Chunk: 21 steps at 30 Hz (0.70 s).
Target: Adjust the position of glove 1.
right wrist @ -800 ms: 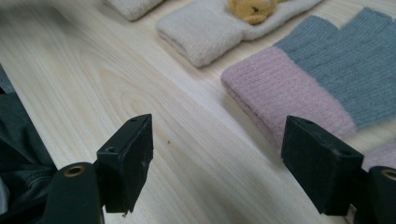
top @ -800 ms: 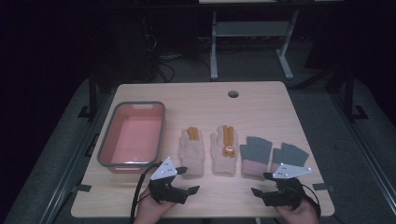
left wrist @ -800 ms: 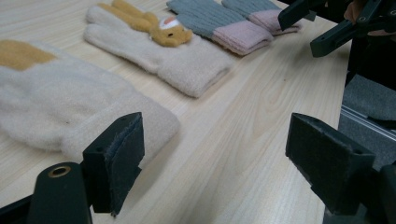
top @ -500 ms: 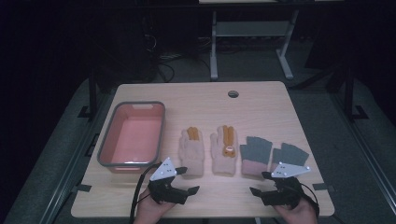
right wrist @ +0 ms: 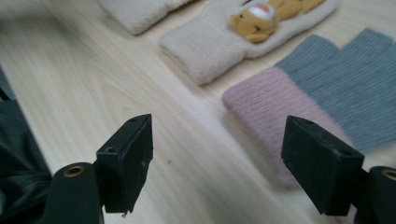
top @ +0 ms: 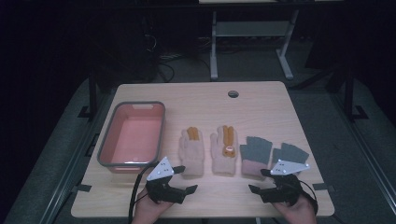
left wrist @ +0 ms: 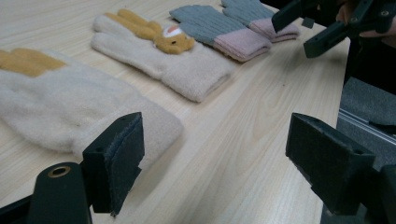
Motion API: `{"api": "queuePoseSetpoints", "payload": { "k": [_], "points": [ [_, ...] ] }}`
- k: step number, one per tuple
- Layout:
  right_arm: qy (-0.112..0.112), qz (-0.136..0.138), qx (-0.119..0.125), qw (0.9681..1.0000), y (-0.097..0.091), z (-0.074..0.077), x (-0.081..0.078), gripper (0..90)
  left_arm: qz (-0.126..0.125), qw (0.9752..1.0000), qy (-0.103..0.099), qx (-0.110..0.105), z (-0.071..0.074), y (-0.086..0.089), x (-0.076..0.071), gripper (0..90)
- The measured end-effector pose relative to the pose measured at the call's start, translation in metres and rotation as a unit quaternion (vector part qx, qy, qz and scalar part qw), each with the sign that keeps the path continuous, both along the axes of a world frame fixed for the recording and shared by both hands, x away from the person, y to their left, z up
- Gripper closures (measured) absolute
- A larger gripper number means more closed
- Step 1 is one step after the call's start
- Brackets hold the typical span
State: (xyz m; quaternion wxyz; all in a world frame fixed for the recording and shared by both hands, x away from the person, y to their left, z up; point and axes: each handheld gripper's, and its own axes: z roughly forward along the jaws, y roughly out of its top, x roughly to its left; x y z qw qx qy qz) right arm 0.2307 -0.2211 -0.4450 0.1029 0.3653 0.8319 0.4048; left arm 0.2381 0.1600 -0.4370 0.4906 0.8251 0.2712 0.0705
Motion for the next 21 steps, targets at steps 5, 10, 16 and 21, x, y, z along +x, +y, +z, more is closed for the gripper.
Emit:
{"api": "queuePoseSetpoints", "payload": {
  "k": [5, 10, 16, 21],
  "points": [
    [-0.006, 0.001, -0.002, 1.0, 0.001, 0.003, 0.006, 24.7, -0.002, 1.0, -0.008, 0.002, 0.001, -0.002, -0.001, 19.6],
    [-0.004, 0.011, -0.015, 0.9998, 0.005, 0.003, 0.008, 24.8, -0.001, 1.0, -0.005, 0.0, 0.0, -0.001, 0.0, 19.5],
    [0.011, 0.023, -0.017, 0.9995, 0.012, 0.008, 0.019, 25.4, 0.001, 1.0, -0.008, -0.001, 0.003, 0.002, -0.001, 19.6],
    [0.023, 0.03, -0.016, 0.9991, 0.017, 0.015, 0.029, 25.4, -0.001, 1.0, -0.007, -0.004, 0.003, 0.001, -0.001, 19.5]
  ]
}}
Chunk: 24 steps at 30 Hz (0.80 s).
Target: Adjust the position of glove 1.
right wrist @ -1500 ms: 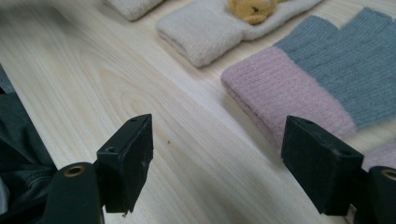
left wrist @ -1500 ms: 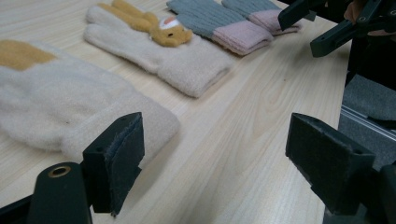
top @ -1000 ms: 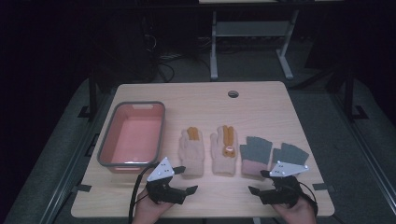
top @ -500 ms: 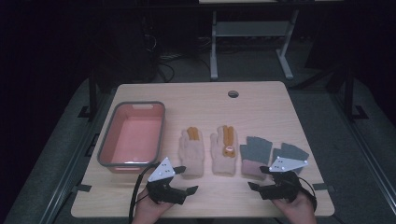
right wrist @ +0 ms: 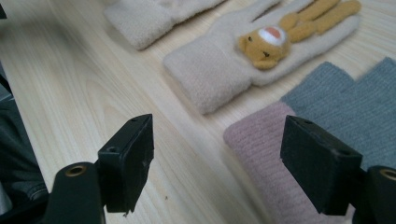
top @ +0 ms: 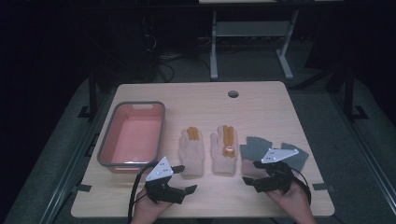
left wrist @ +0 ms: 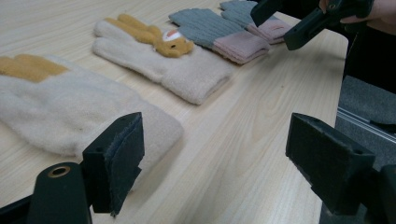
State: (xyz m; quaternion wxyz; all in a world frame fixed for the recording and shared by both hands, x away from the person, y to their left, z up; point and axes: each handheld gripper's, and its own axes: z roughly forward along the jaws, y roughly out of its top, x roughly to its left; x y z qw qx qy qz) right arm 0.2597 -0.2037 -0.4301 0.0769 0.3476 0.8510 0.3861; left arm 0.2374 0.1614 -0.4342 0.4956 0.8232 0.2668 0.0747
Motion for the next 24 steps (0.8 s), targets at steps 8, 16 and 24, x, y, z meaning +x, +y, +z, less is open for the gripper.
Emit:
{"api": "queuePoseSetpoints", "payload": {
  "k": [8, 16, 24],
  "points": [
    [0.014, 0.008, -0.008, 0.9998, 0.004, 0.013, 0.008, 25.4, -0.002, 1.0, 0.0, -0.002, 0.001, 0.0, -0.001, 19.5],
    [0.016, 0.024, -0.024, 0.9993, 0.013, 0.028, 0.021, 25.3, -0.002, 1.0, 0.001, -0.004, 0.001, 0.001, 0.0, 19.5],
    [0.019, 0.037, -0.037, 0.9984, 0.021, 0.039, 0.034, 25.2, -0.001, 0.9999, -0.008, -0.007, 0.002, 0.001, -0.001, 19.5]
  ]
}}
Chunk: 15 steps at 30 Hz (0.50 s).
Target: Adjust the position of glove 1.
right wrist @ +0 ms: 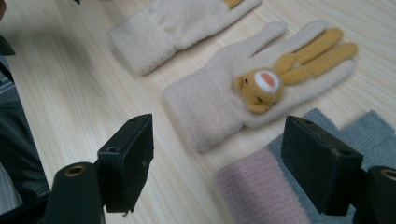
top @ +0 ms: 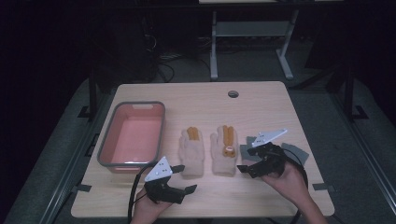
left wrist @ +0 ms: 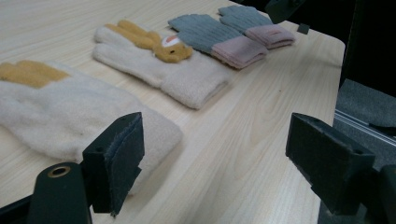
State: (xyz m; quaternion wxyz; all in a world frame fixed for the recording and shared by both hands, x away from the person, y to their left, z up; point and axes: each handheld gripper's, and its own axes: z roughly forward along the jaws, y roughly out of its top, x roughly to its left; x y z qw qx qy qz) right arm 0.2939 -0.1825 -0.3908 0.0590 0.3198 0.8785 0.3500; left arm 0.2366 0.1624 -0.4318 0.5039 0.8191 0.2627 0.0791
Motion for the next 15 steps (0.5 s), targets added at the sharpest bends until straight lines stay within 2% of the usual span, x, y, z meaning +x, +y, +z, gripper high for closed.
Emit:
{"api": "queuePoseSetpoints", "payload": {
  "k": [5, 10, 15],
  "points": [
    [0.0, 0.01, -0.013, 0.9999, 0.005, 0.001, 0.007, 25.3, -0.001, 1.0, 0.0, -0.001, -0.001, 0.0, 0.001, 19.5],
    [0.011, 0.008, -0.015, 0.9998, 0.008, 0.001, 0.013, 25.0, -0.001, 1.0, 0.004, 0.001, 0.0, 0.001, 0.001, 19.5],
    [0.012, 0.014, -0.021, 0.9996, 0.011, 0.002, 0.02, 24.9, 0.001, 1.0, 0.004, 0.001, 0.0, 0.002, 0.002, 19.4]
  ]
}}
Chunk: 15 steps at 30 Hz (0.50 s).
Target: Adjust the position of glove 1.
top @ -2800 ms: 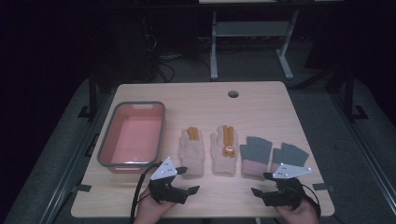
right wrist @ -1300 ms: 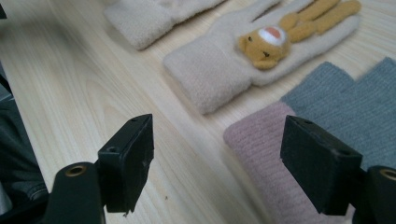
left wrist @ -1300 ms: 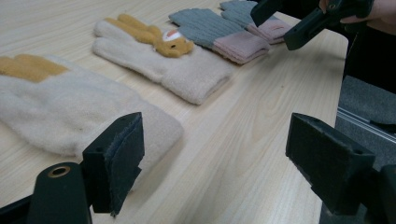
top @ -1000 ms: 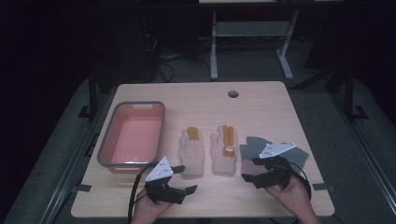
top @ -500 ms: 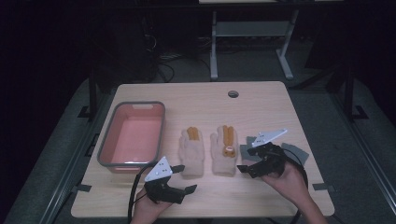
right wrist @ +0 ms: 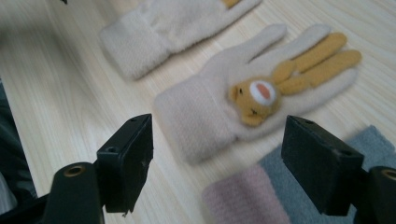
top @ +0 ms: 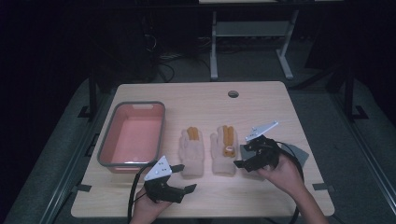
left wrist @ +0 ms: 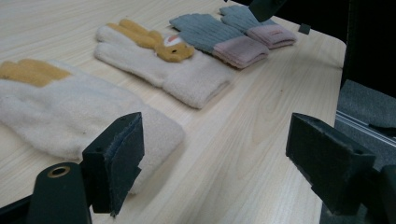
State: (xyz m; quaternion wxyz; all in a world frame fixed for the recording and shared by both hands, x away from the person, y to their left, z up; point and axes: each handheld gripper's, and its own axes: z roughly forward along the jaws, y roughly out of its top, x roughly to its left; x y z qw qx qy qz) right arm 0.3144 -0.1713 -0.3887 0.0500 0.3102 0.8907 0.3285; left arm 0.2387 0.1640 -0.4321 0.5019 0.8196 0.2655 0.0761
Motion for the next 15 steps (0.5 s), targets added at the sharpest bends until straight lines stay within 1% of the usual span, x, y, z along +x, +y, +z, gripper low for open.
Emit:
{"api": "queuePoseSetpoints", "payload": {
  "k": [1, 6, 7, 10, 11, 13, 15],
  "points": [
    [0.004, -0.001, 0.004, 1.0, 0.001, 0.0, 0.001, 24.9, 0.001, 1.0, 0.001, -0.002, 0.0, 0.0, 0.0, 19.4],
    [0.007, 0.002, -0.006, 1.0, 0.005, 0.0, 0.008, 24.9, 0.002, 1.0, 0.001, -0.001, 0.0, 0.001, 0.001, 19.4],
    [0.006, 0.006, -0.009, 0.9999, 0.007, 0.001, 0.01, 24.9, 0.005, 1.0, 0.003, -0.004, 0.0, 0.002, 0.001, 19.2],
    [0.007, 0.006, -0.011, 0.9999, 0.01, 0.002, 0.012, 24.9, 0.005, 1.0, 0.002, -0.005, 0.0, 0.002, 0.002, 19.1],
    [0.004, 0.009, -0.014, 0.9998, 0.012, 0.003, 0.014, 25.0, 0.006, 1.0, 0.002, -0.007, 0.0, 0.002, 0.002, 19.1],
    [0.004, 0.013, -0.018, 0.9997, 0.017, 0.002, 0.019, 25.0, 0.007, 0.9999, 0.007, -0.005, -0.001, 0.003, 0.002, 19.1],
    [0.006, 0.015, -0.023, 0.9996, 0.021, 0.002, 0.023, 25.0, 0.007, 0.9999, 0.006, -0.006, -0.001, 0.003, 0.002, 19.0]
  ]
}}
